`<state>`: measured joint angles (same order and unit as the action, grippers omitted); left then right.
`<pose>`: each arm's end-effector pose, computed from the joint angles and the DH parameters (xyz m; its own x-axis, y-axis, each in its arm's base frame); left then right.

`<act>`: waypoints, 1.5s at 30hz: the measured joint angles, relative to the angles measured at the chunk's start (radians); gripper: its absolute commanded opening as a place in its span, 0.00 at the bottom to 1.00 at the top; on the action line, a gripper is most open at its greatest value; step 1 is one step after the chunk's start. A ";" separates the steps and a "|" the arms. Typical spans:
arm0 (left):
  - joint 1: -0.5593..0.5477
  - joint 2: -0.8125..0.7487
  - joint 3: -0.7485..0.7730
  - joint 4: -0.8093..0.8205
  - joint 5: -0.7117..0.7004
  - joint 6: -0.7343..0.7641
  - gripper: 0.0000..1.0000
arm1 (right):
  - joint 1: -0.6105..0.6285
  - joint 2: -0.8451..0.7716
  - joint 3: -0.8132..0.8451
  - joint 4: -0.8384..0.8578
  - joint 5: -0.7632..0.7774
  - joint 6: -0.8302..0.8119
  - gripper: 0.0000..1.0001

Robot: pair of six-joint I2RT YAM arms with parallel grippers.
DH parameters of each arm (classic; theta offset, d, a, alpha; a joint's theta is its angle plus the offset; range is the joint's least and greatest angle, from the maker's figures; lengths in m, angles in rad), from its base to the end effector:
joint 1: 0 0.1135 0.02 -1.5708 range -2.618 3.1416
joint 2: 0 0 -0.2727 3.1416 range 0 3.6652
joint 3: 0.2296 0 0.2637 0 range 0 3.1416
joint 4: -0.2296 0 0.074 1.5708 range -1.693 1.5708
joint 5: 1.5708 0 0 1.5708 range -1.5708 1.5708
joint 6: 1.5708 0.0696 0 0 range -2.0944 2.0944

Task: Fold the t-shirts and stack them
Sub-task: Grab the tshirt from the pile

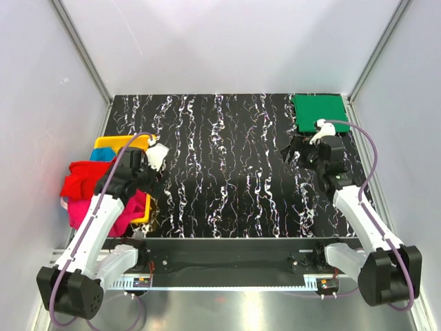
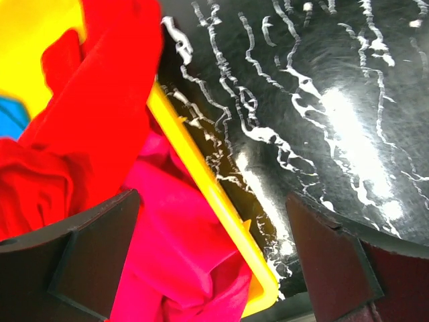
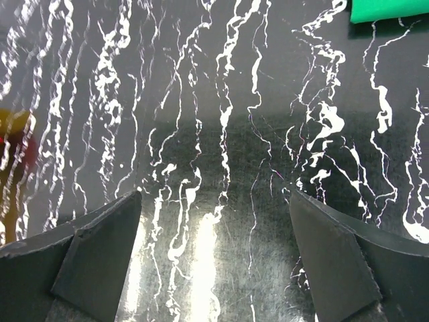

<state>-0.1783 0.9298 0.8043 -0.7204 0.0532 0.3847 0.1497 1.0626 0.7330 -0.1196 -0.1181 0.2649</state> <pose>0.2103 -0.0417 0.2521 -0.6034 0.4895 -0.6295 0.4728 0.8553 0.2119 0.2743 0.0497 0.2633 -0.4807 0.1904 -0.8560 -0.1318 0.9494 0.2852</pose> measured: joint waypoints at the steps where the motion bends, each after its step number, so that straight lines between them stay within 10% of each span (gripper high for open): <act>1: 0.000 -0.002 0.000 0.002 -0.013 -0.009 0.99 | 0.000 -0.017 -0.013 0.006 0.006 0.009 1.00; 13: 0.211 0.187 0.131 0.076 -0.223 0.066 0.99 | 0.000 -0.190 -0.139 0.199 -0.122 0.100 1.00; 28: 0.219 0.438 0.157 0.151 -0.235 0.262 0.86 | 0.000 -0.145 -0.143 0.220 -0.196 0.079 1.00; 31: 0.221 0.507 0.162 0.192 -0.299 0.257 0.67 | 0.000 -0.135 -0.142 0.220 -0.209 0.078 1.00; 35: 0.222 0.530 0.169 0.196 -0.345 0.235 0.00 | 0.000 -0.134 -0.141 0.220 -0.214 0.072 1.00; 45: 0.222 0.380 0.226 0.129 -0.369 0.188 0.00 | 0.000 -0.104 -0.084 0.204 -0.259 0.063 1.00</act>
<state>0.0437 1.3102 1.0306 -0.5919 -0.3153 0.5724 0.1497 0.9588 0.6487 0.0841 -0.3775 0.3283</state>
